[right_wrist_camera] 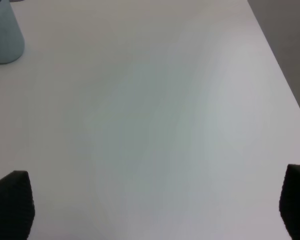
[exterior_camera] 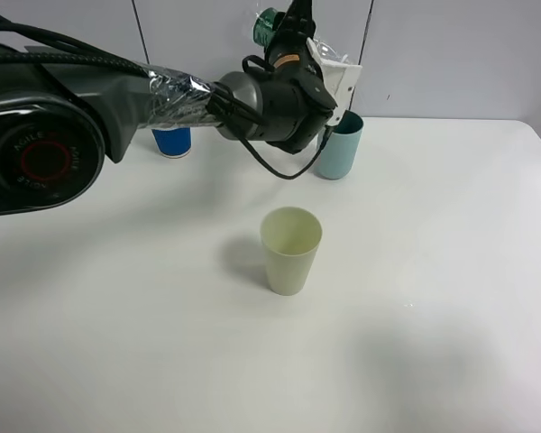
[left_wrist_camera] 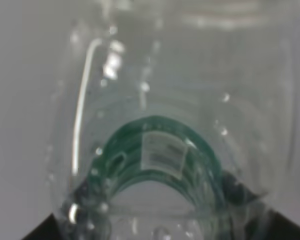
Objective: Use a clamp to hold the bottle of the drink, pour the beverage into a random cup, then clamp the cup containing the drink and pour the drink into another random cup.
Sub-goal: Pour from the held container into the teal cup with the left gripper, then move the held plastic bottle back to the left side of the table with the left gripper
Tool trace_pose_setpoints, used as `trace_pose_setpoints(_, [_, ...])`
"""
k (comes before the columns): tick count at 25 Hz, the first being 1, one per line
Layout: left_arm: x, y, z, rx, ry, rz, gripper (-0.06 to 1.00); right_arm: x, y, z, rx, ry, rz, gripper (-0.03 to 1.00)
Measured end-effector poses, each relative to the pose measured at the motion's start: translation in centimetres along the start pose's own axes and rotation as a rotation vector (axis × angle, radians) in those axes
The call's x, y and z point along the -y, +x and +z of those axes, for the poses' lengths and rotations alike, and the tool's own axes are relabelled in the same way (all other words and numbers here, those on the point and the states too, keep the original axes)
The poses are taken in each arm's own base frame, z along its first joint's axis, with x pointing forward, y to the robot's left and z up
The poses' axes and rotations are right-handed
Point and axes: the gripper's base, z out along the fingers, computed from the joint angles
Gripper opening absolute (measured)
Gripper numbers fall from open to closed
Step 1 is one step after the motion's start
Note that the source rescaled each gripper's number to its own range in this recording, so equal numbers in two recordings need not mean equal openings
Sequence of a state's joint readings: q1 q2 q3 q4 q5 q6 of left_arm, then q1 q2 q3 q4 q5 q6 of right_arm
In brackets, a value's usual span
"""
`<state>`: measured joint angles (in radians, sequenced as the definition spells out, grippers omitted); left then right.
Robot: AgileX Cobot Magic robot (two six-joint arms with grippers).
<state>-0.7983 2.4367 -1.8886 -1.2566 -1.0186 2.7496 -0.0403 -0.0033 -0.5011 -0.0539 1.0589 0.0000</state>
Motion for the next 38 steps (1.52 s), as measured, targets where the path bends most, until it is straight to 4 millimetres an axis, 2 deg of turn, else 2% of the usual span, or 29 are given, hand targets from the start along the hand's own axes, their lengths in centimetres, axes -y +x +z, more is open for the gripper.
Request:
trace_pose_setpoints(8, [-2.7, 0.8, -0.3, 0.01, -0.006, -0.422, 0.01, 0.0, 0.0, 0.0, 0.0, 0.0, 0.0, 0.99])
trace_pose_setpoints(13, [-2.7, 2.1, -1.0, 0.042, 0.048, -0.522, 0.01, 0.0, 0.0, 0.0, 0.0, 0.0, 0.0, 0.99])
trace_pose_setpoints(19, [-2.5, 4.8, -2.8, 0.09, 0.166, -0.63, 0.01, 0.0, 0.0, 0.0, 0.0, 0.0, 0.0, 0.99])
trace_pose_setpoints(24, [-3.1, 8.6, -4.2, 0.095, 0.246, -0.855, 0.01, 0.0, 0.0, 0.0, 0.0, 0.0, 0.0, 0.99])
trace_pose_setpoints(29, [-3.6, 13.4, -5.9, 0.113, 0.277, -1.128, 0.01, 0.0, 0.0, 0.0, 0.0, 0.0, 0.0, 0.99])
trace_pose_setpoints(33, [-3.2, 17.3, -7.2, 0.146, 0.337, -1.323, 0.01, 0.0, 0.0, 0.0, 0.0, 0.0, 0.0, 0.99])
trace_pose_setpoints(38, [-1.2, 22.2, -9.1, 0.168, 0.436, -1.47, 0.01, 0.0, 0.0, 0.0, 0.0, 0.0, 0.0, 0.99])
